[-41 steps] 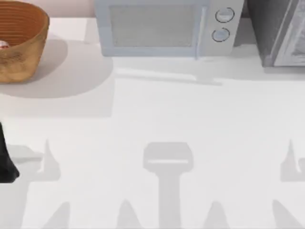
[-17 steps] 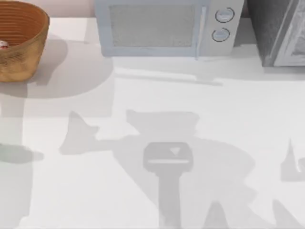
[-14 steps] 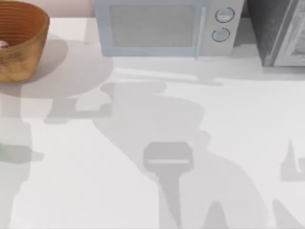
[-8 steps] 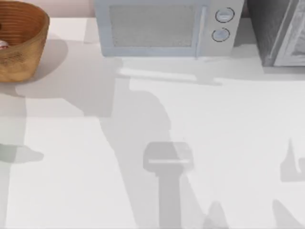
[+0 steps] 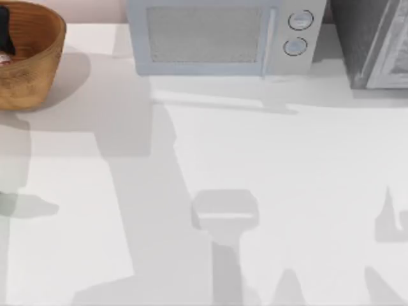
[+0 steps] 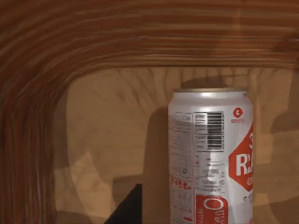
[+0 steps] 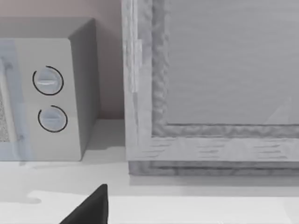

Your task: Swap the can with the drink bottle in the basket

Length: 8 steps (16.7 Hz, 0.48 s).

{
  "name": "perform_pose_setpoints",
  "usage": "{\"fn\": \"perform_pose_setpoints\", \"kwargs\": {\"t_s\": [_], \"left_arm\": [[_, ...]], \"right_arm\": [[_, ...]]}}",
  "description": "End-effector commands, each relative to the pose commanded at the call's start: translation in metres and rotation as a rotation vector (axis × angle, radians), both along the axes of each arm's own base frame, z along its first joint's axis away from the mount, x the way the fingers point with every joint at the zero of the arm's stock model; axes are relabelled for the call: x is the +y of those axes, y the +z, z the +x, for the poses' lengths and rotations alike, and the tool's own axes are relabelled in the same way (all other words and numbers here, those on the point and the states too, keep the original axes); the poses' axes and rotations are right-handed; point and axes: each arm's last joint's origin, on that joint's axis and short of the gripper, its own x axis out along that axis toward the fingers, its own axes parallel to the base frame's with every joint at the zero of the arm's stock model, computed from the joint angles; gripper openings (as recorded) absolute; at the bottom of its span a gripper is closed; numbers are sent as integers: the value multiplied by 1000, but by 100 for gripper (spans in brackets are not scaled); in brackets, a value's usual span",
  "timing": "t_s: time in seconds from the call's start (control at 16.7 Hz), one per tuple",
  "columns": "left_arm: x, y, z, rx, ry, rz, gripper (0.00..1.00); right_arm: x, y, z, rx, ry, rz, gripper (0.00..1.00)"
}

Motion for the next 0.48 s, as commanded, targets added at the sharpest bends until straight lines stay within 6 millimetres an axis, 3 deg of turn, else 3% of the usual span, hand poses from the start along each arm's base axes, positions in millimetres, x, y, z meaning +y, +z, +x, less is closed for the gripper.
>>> {"fn": "perform_pose_setpoints", "kwargs": {"t_s": [0.18, 0.24, 0.48], "left_arm": [[0, 0, 0, 0, 0, 0, 100], [-5, 12, 1, -34, -11, 7, 100], [-4, -8, 4, 1, 0, 0, 100]], "right_arm": [[0, 0, 0, 0, 0, 0, 100], [0, 0, 0, 0, 0, 0, 100], [0, 0, 0, 0, 0, 0, 100]]}}
